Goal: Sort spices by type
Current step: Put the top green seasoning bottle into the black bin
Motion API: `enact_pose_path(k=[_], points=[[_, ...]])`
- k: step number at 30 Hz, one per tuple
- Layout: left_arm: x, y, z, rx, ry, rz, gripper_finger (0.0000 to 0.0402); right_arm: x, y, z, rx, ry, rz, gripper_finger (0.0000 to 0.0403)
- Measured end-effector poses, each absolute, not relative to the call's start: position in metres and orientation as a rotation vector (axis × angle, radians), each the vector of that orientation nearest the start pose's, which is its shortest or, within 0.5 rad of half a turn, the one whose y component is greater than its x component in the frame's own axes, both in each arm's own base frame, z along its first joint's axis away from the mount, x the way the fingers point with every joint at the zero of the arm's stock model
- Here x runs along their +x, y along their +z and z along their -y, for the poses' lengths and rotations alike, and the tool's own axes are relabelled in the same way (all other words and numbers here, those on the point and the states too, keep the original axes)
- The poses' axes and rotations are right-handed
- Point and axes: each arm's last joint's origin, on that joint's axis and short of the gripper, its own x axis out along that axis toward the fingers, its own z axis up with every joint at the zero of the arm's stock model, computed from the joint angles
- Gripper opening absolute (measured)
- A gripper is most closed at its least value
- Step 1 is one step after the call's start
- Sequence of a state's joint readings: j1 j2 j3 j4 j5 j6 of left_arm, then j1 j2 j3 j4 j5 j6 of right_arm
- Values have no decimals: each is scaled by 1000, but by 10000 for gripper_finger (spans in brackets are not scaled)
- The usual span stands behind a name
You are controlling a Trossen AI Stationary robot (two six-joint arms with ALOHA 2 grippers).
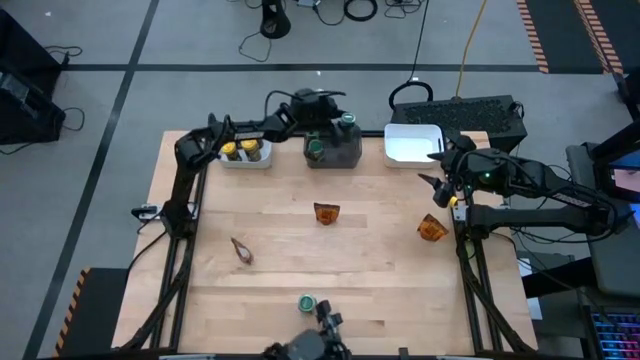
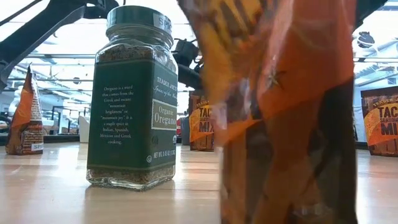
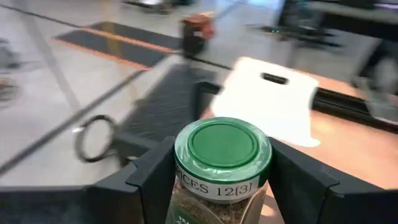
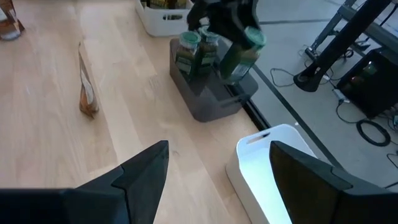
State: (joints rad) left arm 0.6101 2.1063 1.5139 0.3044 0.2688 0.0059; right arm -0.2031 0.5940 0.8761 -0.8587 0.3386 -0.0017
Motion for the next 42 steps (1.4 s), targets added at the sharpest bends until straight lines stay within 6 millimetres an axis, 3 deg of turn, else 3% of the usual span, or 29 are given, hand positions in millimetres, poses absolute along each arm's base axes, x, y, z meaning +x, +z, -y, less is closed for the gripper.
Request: enact_pose_path(k=[6, 10, 19, 23, 32, 42], points=[[415, 207, -242, -67, 539, -277, 228, 95, 324, 29, -40, -526, -602, 263], [419, 209, -235, -36, 656, -256, 228, 95, 324, 29, -49, -522, -604, 263], [417, 195, -243, -142, 714, -247, 228, 95, 324, 29, -54, -518, -606, 263], [417, 200, -242, -139, 705, -231, 228, 95, 324, 29, -53, -517, -601, 263], [409, 185, -249, -161, 612, -383, 228, 95, 324, 29, -51, -518, -600, 263], [408, 184, -249, -139, 597, -403, 228, 95, 324, 29, -43, -520, -598, 263]])
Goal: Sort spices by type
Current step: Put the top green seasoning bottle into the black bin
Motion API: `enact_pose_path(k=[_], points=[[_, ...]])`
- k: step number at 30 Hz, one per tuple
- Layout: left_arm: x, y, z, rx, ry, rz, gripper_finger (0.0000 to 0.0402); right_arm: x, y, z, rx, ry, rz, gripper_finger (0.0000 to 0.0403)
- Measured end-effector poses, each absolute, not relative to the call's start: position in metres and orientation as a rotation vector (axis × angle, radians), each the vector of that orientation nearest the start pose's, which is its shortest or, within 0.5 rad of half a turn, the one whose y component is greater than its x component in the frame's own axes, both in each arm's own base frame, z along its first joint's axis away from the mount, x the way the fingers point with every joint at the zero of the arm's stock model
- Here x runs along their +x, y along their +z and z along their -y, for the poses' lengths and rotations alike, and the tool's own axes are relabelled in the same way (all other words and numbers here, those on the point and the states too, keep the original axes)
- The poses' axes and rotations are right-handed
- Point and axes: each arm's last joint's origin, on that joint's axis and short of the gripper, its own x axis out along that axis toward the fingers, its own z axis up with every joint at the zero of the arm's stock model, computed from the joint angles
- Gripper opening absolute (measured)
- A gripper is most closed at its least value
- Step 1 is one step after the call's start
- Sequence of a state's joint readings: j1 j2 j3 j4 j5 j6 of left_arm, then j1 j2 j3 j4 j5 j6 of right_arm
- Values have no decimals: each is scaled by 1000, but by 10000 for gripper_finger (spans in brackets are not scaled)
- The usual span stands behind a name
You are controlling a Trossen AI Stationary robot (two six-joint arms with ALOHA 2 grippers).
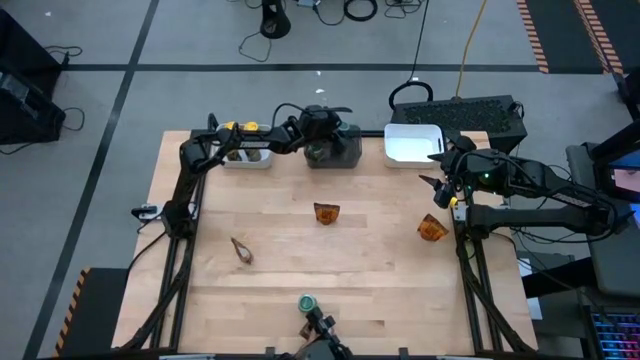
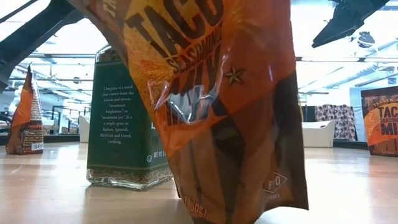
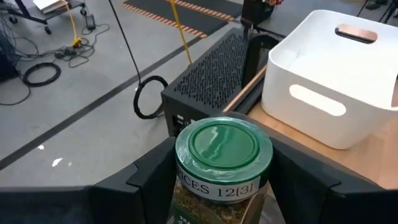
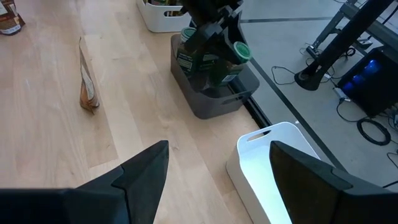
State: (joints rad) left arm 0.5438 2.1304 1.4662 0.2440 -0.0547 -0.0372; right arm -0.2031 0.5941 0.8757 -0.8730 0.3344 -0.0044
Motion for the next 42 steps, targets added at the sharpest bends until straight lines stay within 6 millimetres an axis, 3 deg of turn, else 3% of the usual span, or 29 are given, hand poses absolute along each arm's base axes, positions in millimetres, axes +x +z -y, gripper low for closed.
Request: enact_pose_path(k=[14, 26, 36, 42], points=[[408, 184, -249, -121, 594, -408, 231, 95, 324, 29, -43, -520, -598, 263], [409, 185, -249, -121, 595, -402, 299, 95, 324, 29, -43, -521, -598, 263], [409, 185, -249, -120, 596, -398, 304, 95, 324, 29, -33, -524, -595, 263], [409, 205, -246, -127, 581, -428, 305, 94, 323, 29, -33, -524, -608, 263]])
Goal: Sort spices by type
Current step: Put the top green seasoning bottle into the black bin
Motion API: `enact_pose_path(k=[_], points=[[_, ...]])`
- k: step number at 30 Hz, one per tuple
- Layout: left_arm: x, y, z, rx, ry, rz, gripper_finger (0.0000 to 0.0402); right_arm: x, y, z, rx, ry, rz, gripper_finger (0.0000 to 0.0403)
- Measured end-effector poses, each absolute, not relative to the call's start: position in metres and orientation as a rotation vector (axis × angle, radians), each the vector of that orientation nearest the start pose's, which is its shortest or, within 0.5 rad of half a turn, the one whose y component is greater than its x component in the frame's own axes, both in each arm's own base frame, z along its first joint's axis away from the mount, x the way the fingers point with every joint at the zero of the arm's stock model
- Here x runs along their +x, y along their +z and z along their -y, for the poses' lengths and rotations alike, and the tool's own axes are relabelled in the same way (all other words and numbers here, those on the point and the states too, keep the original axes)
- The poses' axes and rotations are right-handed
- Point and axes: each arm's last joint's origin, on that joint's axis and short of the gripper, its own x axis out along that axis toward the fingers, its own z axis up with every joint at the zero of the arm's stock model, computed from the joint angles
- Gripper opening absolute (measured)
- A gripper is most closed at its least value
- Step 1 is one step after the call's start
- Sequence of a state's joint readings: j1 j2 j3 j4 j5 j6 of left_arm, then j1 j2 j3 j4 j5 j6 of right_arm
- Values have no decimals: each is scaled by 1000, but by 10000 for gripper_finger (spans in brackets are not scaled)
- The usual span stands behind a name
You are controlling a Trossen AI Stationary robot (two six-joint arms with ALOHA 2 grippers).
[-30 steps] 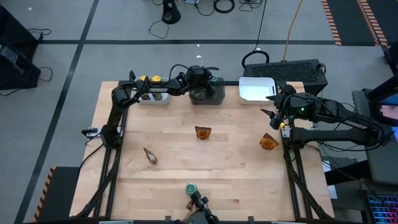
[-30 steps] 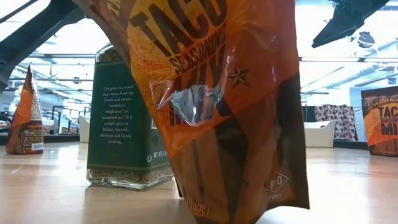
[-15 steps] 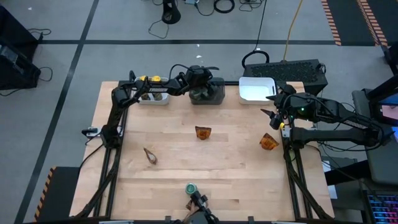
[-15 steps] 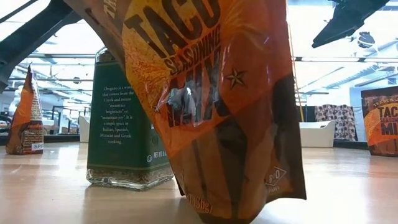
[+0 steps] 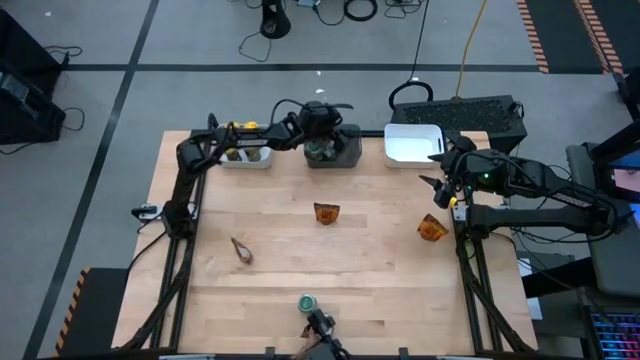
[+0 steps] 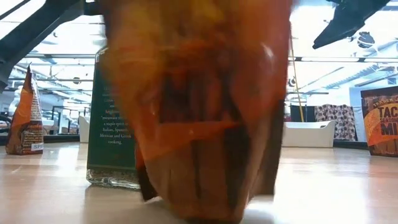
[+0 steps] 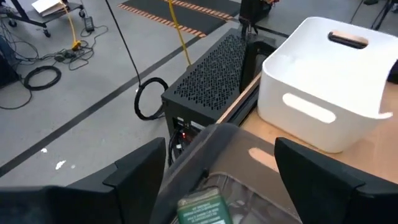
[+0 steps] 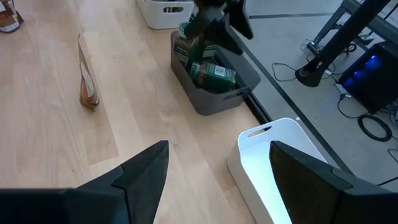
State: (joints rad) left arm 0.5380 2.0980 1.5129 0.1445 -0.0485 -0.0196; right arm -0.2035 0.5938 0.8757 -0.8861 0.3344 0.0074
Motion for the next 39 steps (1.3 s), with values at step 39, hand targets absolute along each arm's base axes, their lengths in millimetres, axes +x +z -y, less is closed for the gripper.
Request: enact_pose_path(k=[39], points=[[412, 234, -248, -311, 520, -862, 301, 94, 322, 28, -37, -485, -627, 263]])
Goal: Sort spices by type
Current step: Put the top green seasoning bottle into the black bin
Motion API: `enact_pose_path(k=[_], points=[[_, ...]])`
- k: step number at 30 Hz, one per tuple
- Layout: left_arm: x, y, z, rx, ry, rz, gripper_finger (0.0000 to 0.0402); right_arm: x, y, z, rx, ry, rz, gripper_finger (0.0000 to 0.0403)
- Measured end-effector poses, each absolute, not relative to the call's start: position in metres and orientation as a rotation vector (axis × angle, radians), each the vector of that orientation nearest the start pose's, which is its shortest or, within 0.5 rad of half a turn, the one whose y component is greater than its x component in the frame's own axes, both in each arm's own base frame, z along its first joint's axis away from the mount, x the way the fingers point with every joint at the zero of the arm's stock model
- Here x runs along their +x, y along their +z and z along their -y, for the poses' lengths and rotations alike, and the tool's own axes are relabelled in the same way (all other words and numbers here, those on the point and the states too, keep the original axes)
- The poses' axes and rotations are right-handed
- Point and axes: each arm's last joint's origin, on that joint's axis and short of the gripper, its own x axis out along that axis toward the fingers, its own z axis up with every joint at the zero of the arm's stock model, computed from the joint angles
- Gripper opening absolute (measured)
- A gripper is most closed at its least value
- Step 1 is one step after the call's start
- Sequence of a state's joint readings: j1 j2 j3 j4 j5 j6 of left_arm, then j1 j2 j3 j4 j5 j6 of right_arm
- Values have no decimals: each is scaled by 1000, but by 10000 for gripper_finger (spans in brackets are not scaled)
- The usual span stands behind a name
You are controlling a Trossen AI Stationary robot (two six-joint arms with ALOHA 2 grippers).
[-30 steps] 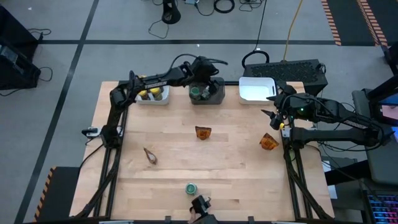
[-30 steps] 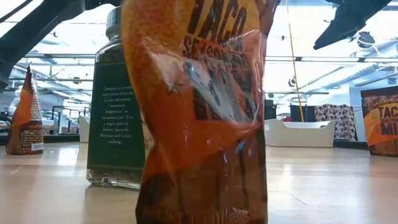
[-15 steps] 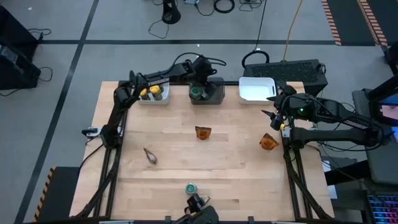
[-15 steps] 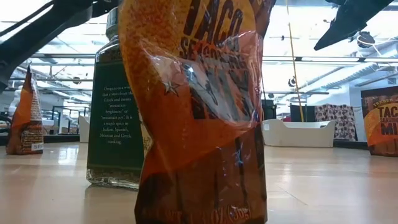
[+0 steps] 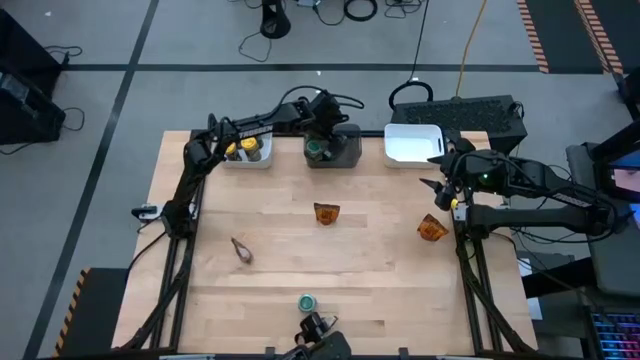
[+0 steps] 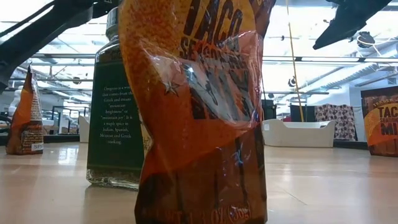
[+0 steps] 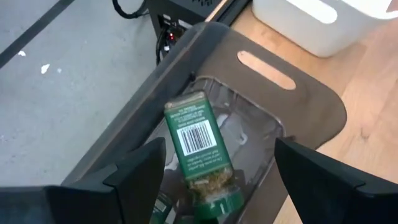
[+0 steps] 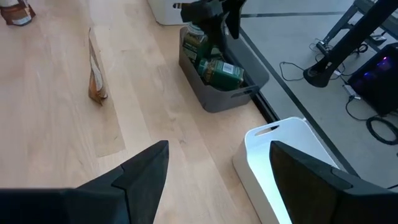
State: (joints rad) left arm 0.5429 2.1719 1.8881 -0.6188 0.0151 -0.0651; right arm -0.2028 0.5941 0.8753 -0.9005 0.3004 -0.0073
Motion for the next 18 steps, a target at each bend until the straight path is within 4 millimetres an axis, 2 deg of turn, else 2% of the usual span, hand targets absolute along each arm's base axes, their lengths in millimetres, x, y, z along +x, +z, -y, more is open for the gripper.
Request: enact_pose_path(k=[8, 18], points=[[413, 232, -240, -290, 490, -911, 301, 94, 322, 28, -39, -485, -618, 263], [409, 231, -244, -300, 513, -927, 301, 94, 322, 28, -45, -483, -620, 263]])
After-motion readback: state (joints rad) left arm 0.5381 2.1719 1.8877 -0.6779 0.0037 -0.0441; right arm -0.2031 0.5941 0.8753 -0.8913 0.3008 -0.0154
